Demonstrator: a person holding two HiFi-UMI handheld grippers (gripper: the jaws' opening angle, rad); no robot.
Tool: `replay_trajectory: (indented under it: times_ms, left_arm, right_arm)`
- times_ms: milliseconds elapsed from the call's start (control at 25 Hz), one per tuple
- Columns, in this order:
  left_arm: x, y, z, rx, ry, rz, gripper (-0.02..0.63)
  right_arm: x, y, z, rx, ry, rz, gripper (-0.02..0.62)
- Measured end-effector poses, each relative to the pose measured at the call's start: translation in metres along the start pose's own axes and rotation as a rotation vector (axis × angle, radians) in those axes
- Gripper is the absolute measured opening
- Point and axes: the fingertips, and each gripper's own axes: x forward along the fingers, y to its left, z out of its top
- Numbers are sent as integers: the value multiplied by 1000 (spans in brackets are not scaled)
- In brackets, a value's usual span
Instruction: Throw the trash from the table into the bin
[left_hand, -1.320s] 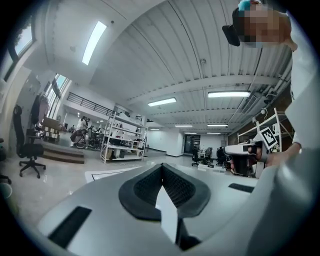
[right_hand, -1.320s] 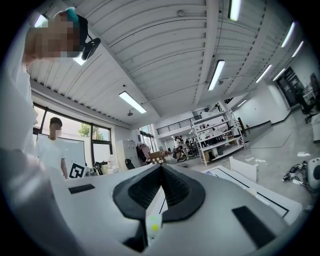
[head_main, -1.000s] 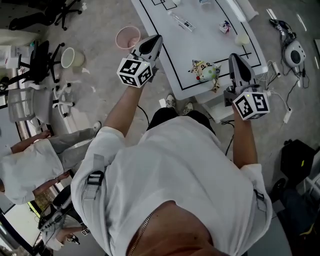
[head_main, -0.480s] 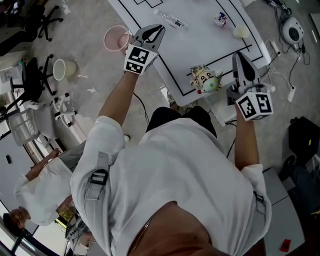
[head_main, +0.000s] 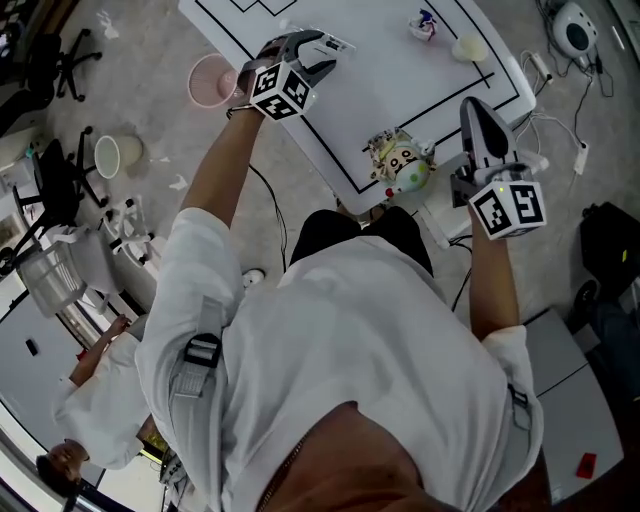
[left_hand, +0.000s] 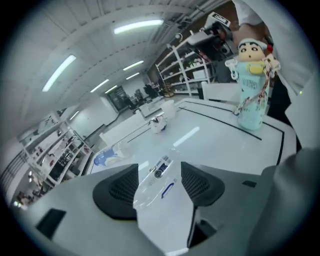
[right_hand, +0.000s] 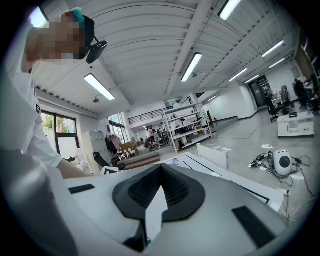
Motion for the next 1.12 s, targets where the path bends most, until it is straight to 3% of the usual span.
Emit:
replay_trajectory:
  times_ms: [200, 520, 840, 1120]
  left_arm:
    - [25, -3, -13, 176, 121, -93, 310]
    - [50, -8, -32, 299, 255, -206, 341]
    - [63, -5, -33, 306, 284, -230, 341]
    - [59, -5, -30, 181, 289, -171, 322]
  right_arm:
    - [-7, -8, 0, 9, -9, -21, -5]
    - [-12, -13, -1, 19, -12, -40, -3]
    - [-24, -14, -4, 24, -10, -44, -4]
    - [-36, -15, -2, 20, -13, -41, -3]
